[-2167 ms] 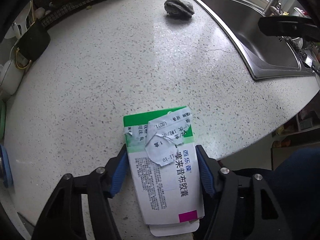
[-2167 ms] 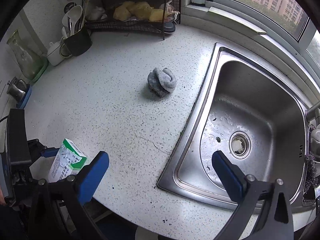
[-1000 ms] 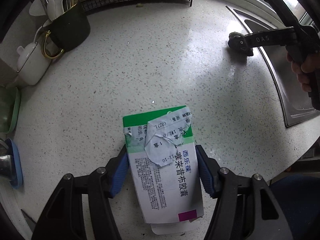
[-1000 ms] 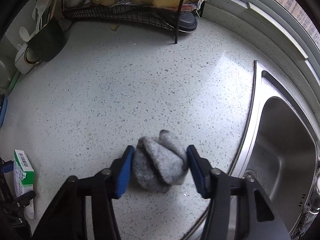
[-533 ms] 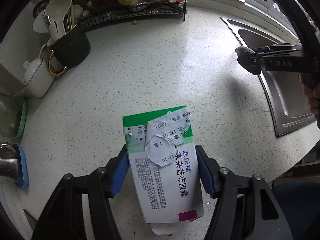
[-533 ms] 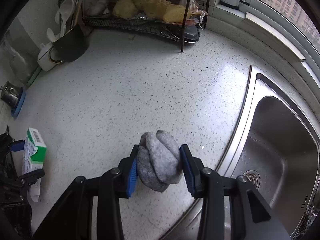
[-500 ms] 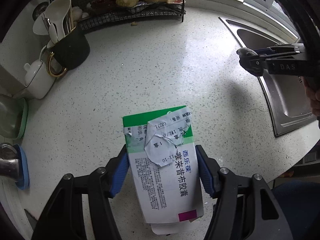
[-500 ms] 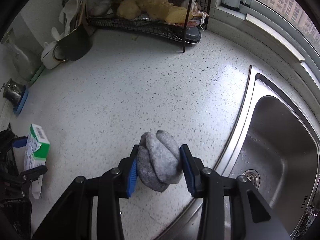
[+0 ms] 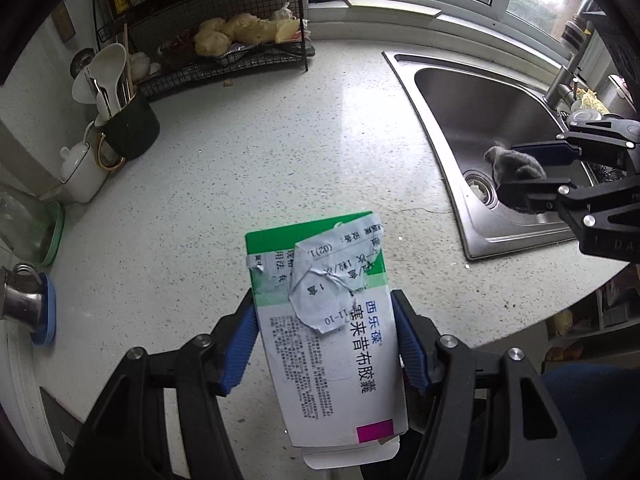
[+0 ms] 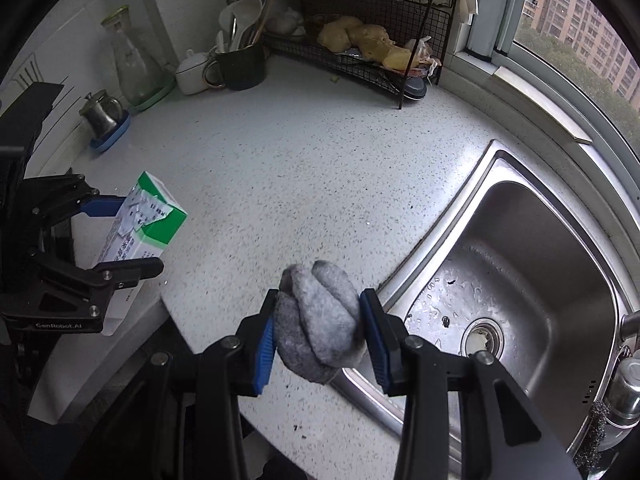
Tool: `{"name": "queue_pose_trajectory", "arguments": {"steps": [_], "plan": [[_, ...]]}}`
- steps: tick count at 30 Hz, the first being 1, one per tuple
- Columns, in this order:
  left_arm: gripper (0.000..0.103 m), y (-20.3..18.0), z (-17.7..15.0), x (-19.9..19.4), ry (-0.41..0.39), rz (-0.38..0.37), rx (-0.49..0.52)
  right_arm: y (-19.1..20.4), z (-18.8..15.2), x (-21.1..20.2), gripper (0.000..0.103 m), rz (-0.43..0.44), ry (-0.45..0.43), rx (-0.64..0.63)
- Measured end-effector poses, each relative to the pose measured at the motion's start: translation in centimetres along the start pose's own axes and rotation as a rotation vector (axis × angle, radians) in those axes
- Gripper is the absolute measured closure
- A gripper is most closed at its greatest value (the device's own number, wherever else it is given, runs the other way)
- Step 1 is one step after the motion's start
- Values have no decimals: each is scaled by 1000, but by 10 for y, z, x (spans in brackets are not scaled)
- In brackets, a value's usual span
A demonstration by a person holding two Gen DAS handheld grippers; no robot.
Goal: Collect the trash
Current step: 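Carry the capsule box and grey sock with both grippers down over the red bin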
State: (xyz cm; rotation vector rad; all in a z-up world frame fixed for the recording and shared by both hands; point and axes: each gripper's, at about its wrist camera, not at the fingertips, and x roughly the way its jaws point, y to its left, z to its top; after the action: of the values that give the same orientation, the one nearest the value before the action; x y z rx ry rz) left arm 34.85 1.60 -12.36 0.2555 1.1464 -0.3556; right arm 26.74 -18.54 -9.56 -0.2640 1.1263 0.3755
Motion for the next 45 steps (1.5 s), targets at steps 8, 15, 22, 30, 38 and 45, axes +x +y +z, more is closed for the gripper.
{"name": "queue_pose_trajectory", "arguments": {"steps": [8,15,22,30,38,45], "plan": [[42,-58,-35,-42,-45,33,-36,6,-43,-37,66,30,-55,-18],[42,-109,-69,-70,-72,74,-49,9,-89,-56,66,63,-76,-27],[42,-145,-94,-89,-62,73,-53,17,-122,-76,66,88,-84,-35],[42,-159,-117,-89,-30,58,-43,20,-142,-79,66,100,-65,14],[42,-166,-150,-54,49,-24,-24,42,-169,-45,66,84,35,75],[42,-169,-187,8,143,-68,-29,54,-191,8,66,119,121,121]]}}
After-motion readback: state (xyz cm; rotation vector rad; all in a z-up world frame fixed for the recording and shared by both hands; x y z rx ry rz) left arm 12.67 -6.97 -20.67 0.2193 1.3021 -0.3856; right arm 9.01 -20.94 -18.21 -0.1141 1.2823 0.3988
